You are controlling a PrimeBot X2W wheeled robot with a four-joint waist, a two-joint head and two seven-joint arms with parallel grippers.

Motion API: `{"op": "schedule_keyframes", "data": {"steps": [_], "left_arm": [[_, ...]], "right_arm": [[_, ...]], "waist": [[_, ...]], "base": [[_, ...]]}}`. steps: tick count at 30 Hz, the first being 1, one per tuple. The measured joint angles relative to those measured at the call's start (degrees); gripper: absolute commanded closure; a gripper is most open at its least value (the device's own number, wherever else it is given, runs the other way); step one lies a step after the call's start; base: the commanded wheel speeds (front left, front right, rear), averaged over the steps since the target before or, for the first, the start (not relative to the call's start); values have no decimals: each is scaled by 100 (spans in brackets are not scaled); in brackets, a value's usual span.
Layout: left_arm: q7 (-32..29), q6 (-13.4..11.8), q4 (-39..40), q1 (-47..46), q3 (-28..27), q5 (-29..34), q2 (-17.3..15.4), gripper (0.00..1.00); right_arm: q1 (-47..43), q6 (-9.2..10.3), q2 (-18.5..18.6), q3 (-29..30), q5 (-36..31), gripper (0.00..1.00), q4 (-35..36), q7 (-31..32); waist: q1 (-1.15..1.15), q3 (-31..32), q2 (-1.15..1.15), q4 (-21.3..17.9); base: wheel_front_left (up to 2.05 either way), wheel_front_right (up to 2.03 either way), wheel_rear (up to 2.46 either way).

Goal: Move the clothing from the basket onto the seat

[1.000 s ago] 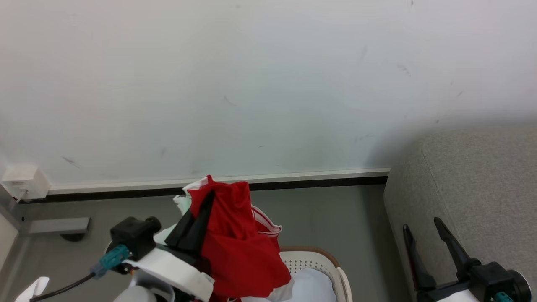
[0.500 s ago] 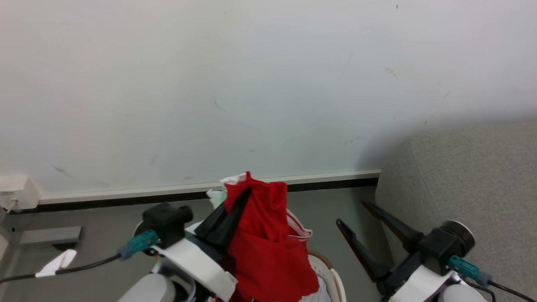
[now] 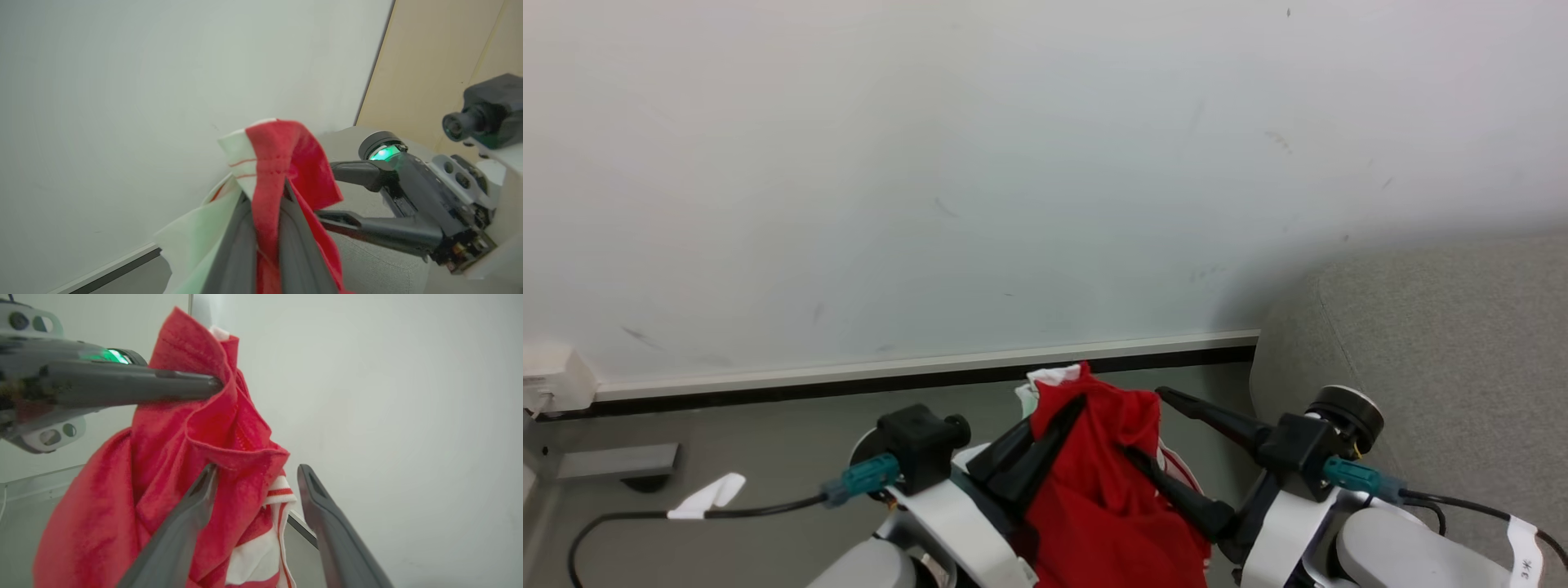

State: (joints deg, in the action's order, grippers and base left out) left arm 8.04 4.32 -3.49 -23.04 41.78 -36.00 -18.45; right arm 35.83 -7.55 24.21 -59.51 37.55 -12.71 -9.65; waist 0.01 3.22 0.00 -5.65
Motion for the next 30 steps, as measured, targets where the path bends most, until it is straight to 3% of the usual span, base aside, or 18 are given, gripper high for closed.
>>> {"op": "schedule_keyframes", "data": {"steps": [9, 18, 19, 20, 28, 29, 30], "left_arm": [[-105, 130, 26, -108, 292, -8, 76, 100], [-193, 222, 45, -273, 497, -136, 135, 100], [-193, 227, 33, -293, 505, -144, 138, 100], [-188, 229, 21, -309, 506, -149, 146, 100], [-57, 229, -164, -356, 482, -180, 122, 100], [-38, 221, -178, -356, 483, -180, 121, 96], [-29, 218, -189, -356, 481, -180, 122, 85]], "right_arm": [[644, 0, -66, -1089, 654, 0, -450, 48], [871, 0, -353, -1381, 1100, 0, -432, 338], [834, 0, -391, -1384, 1140, 63, -385, 421], [789, 0, -413, -1385, 1192, 100, -342, 482], [647, 0, -365, -1391, 1492, 100, -196, 504], [632, 0, -341, -1393, 1493, 100, -197, 494], [632, 0, -314, -1394, 1496, 100, -200, 464]], "waist": [[0, 11, 0, 47], [0, -22, 0, 123], [0, -29, 0, 133], [0, -36, 0, 142], [0, -79, 0, 137], [0, -83, 0, 129], [-1, -87, 0, 120]], "base": [[0, 0, 0], [0, 0, 0], [0, 0, 0], [0, 0, 0], [0, 0, 0], [0, 0, 0], [0, 0, 0]]}}
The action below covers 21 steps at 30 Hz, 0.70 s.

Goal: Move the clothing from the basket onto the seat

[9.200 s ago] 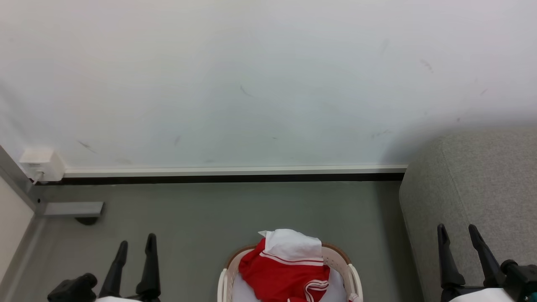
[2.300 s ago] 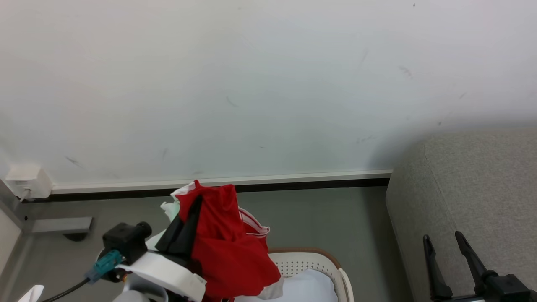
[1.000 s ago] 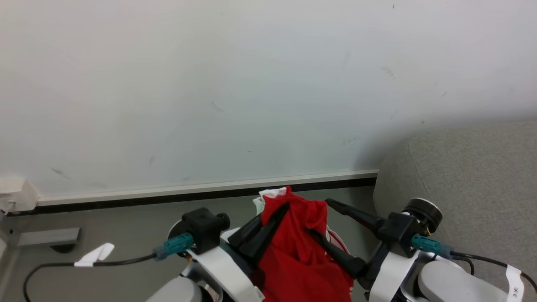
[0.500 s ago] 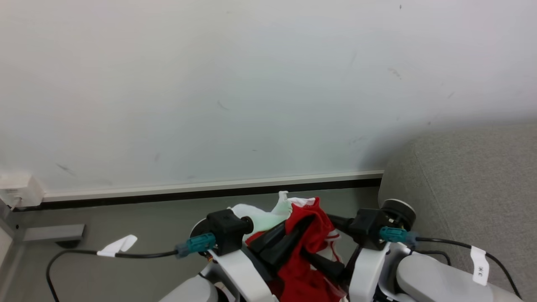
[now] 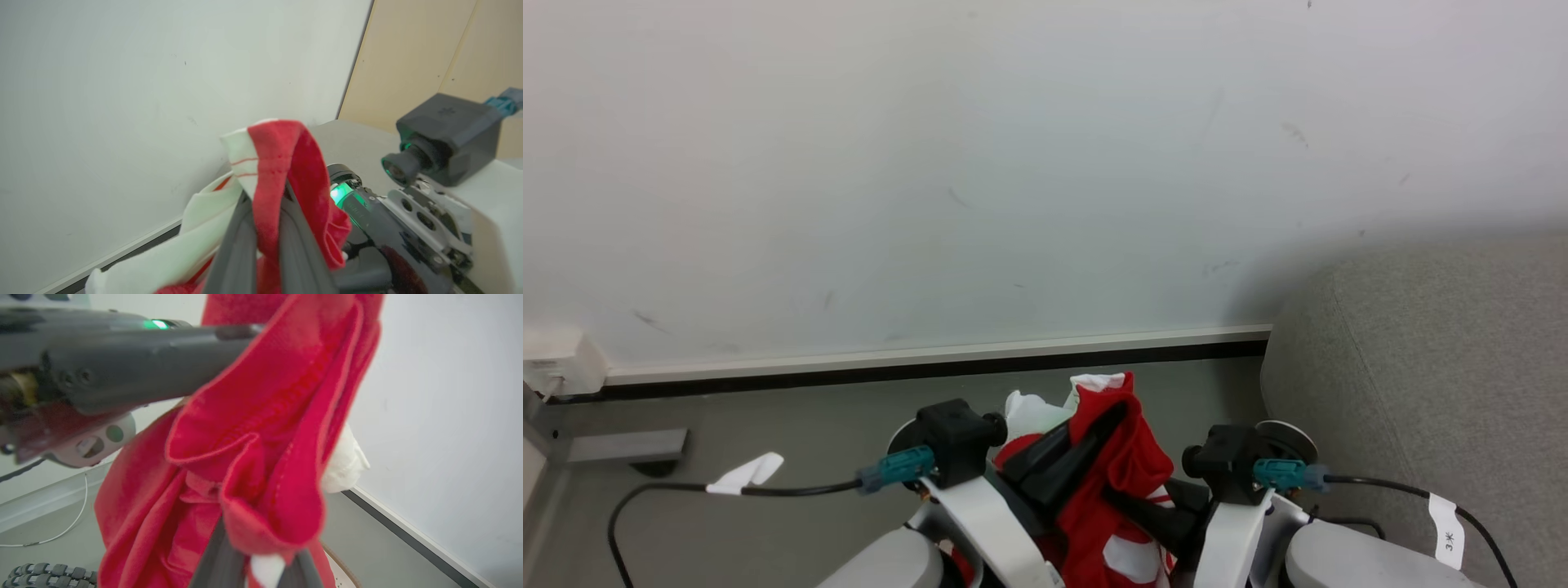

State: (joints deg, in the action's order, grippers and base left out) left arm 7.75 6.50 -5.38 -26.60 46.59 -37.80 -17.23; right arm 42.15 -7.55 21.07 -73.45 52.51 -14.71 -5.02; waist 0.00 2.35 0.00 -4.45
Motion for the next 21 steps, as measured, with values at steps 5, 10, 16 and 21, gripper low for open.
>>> {"op": "schedule_keyframes", "data": {"steps": [5, 10, 16, 21], "left_arm": [[80, -124, -100, 1, -19, 58, 1, 0], [88, -185, -169, 1, -23, 62, -14, 0], [96, -244, -210, 15, -31, 62, -57, 0], [118, -279, -216, 27, -27, 60, -88, 0]], "right_arm": [[7, 0, 48, -4, -33, 100, -152, -240], [106, 0, 121, -10, 114, 100, -413, -489], [273, 0, 297, -5, 348, 100, -660, -747], [385, 0, 474, -2, 475, 100, -762, -869]], "waist": [[0, -24, 0, -70], [0, -54, 0, -169], [0, -91, 0, -345], [0, -104, 0, -538]], "base": [[0, 0, 0], [0, 0, 0], [0, 0, 0], [0, 0, 0]]}}
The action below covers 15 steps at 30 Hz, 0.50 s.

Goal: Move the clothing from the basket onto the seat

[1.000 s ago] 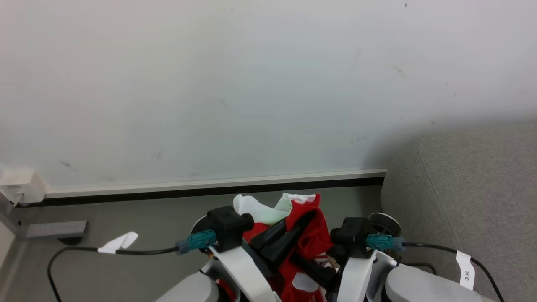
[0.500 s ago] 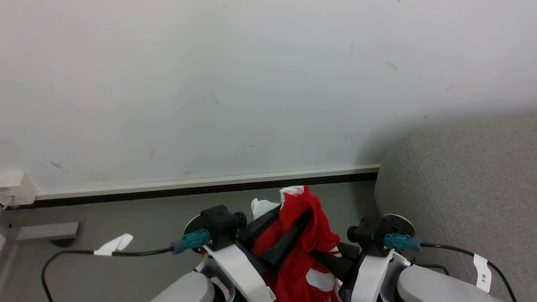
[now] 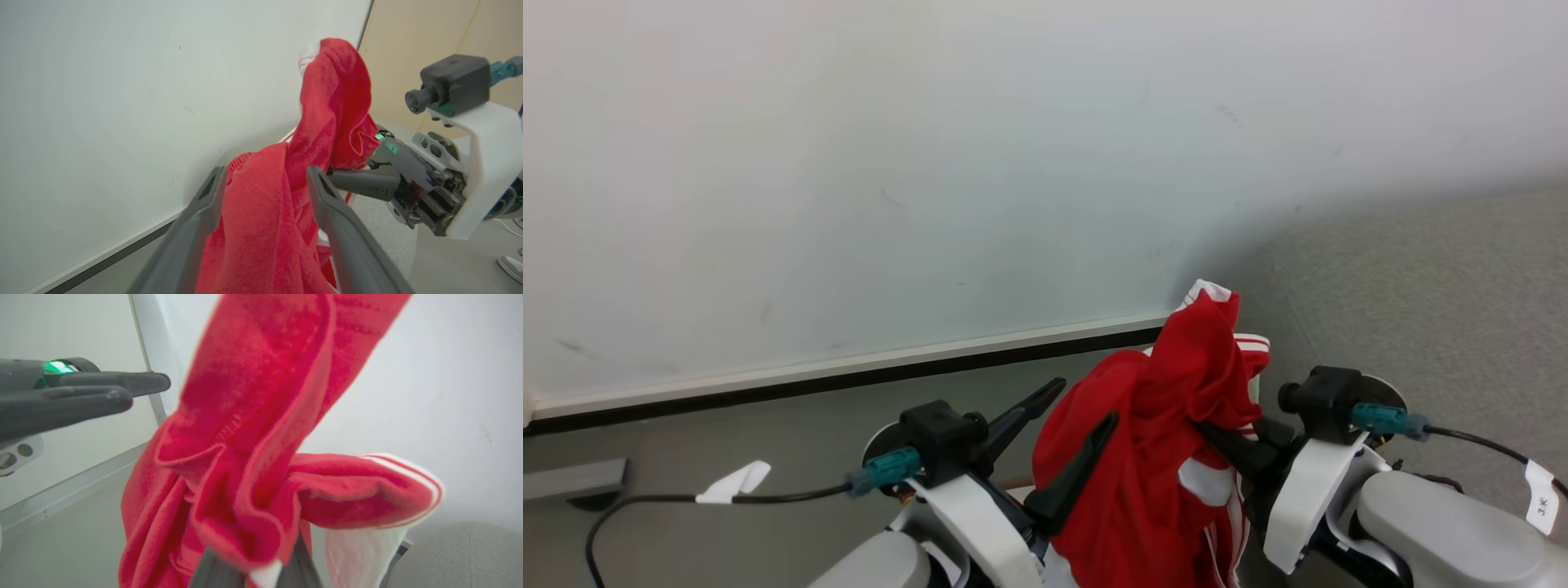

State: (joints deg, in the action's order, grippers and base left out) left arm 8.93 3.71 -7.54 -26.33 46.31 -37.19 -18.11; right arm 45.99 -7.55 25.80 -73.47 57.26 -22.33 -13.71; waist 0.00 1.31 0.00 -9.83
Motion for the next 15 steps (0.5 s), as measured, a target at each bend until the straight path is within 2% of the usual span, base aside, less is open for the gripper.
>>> {"op": "schedule_keyframes", "data": {"steps": [15], "left_arm": [[59, -31, -22, 47, 35, -12, -21, 0]], "right_arm": [[113, 0, 430, 448, 82, 100, -149, -111]], "waist": [[0, -29, 0, -758]], "base": [[0, 0, 0]]}}
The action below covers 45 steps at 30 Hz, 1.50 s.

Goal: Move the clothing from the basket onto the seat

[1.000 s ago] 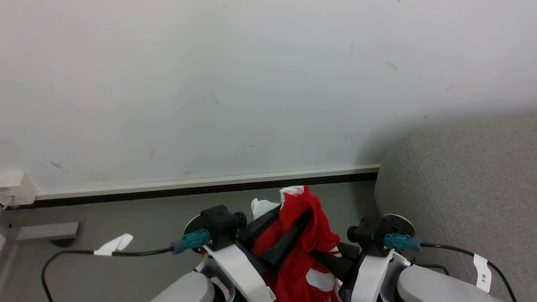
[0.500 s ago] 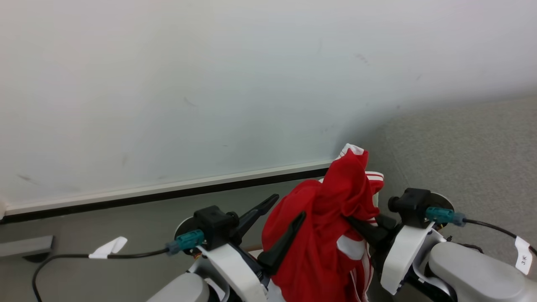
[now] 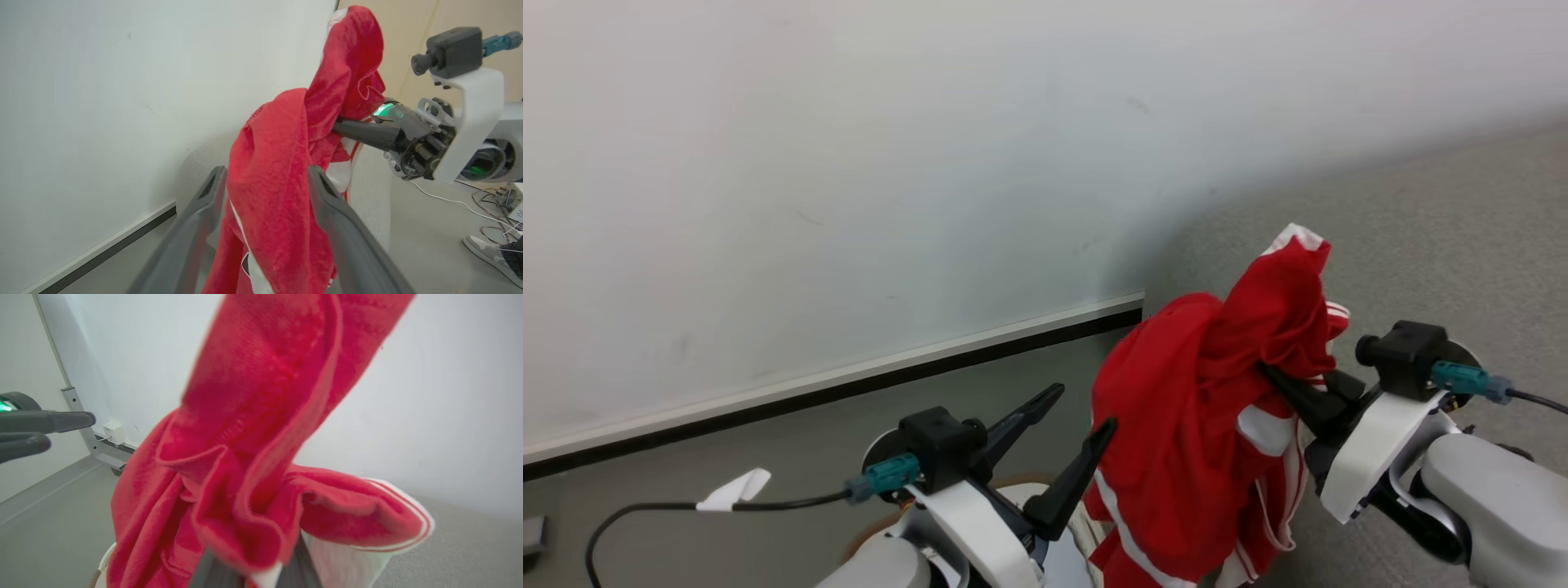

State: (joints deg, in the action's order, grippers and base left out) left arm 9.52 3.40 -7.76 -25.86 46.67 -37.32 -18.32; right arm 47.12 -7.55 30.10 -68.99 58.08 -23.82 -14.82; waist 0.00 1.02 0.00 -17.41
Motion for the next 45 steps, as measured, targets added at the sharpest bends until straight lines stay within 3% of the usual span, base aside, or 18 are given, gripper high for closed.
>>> {"op": "schedule_keyframes", "data": {"steps": [6, 13, 20, 34, 45], "left_arm": [[42, 0, -22, 2, 25, -7, 15, 0], [62, 9, -19, -76, 48, -4, 33, 0], [-69, 64, 155, -489, 41, 93, -68, 0], [-186, 256, 647, -1719, -115, 355, -248, 0], [-89, 236, 836, -1818, -193, 337, -283, 0]], "right_arm": [[-6, 0, 96, 356, -113, 100, -38, -14], [-42, 0, 123, 1202, -524, 100, -279, -14], [175, 0, 127, 2547, -1111, 100, -476, -14], [2251, 0, 455, 5943, -2691, 100, -1322, 233], [3280, 0, 844, 7847, -4197, 100, -1755, 682]], "waist": [[0, -47, 0, -145], [0, -245, 0, -111], [0, -771, 0, 32], [1, -2494, 0, 556], [1, -3323, 0, 1034]], "base": [[0, 0, 0], [0, 0, 0], [0, 0, 0], [0, 0, 0], [0, 0, 0]]}}
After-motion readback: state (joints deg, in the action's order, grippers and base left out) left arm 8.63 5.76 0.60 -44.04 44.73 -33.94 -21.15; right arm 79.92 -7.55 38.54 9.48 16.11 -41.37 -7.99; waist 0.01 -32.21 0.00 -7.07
